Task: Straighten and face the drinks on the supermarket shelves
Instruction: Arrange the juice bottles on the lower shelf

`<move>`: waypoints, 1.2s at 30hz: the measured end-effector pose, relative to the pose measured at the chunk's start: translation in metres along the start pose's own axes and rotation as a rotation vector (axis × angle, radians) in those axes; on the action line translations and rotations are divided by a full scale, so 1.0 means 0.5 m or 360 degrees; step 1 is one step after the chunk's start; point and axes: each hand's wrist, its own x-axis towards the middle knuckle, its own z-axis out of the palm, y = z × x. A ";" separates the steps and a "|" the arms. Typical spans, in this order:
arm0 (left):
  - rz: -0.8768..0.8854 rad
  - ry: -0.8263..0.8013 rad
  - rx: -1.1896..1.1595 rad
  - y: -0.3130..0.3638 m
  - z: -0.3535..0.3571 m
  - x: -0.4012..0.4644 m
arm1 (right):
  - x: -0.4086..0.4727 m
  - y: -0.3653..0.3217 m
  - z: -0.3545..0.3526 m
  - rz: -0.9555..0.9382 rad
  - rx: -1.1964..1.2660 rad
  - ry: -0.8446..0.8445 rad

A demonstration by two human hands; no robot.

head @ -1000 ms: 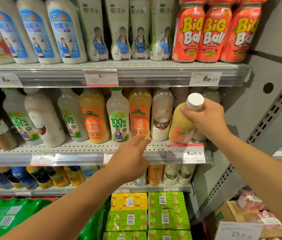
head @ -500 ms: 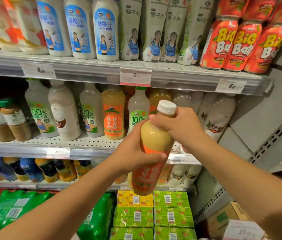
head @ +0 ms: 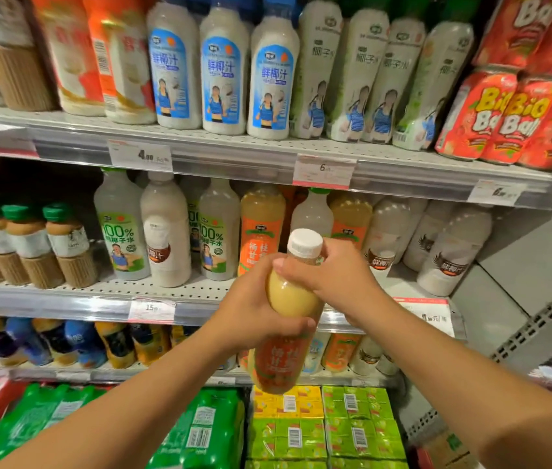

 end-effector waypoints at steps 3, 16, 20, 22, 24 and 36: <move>-0.0092 0.0130 -0.0017 -0.031 -0.021 0.000 | 0.030 0.016 -0.050 0.0119 0.0042 -0.0388; -0.0253 0.0363 0.0134 -0.102 -0.079 -0.043 | 0.273 0.014 -0.059 0.0605 -0.0489 0.0128; -0.0251 0.0391 0.0131 -0.107 -0.077 -0.047 | 0.271 0.030 -0.057 0.0425 -0.0625 0.0267; -0.0246 0.0409 0.0132 -0.105 -0.077 -0.048 | 0.252 0.037 -0.064 0.0368 -0.0796 0.0393; -0.0244 0.0416 0.0122 -0.099 -0.076 -0.046 | 0.232 0.051 -0.072 0.0287 -0.0803 0.0509; -0.0041 0.0469 0.0083 -0.055 -0.051 -0.037 | 0.115 0.124 -0.078 0.0102 0.0503 0.0666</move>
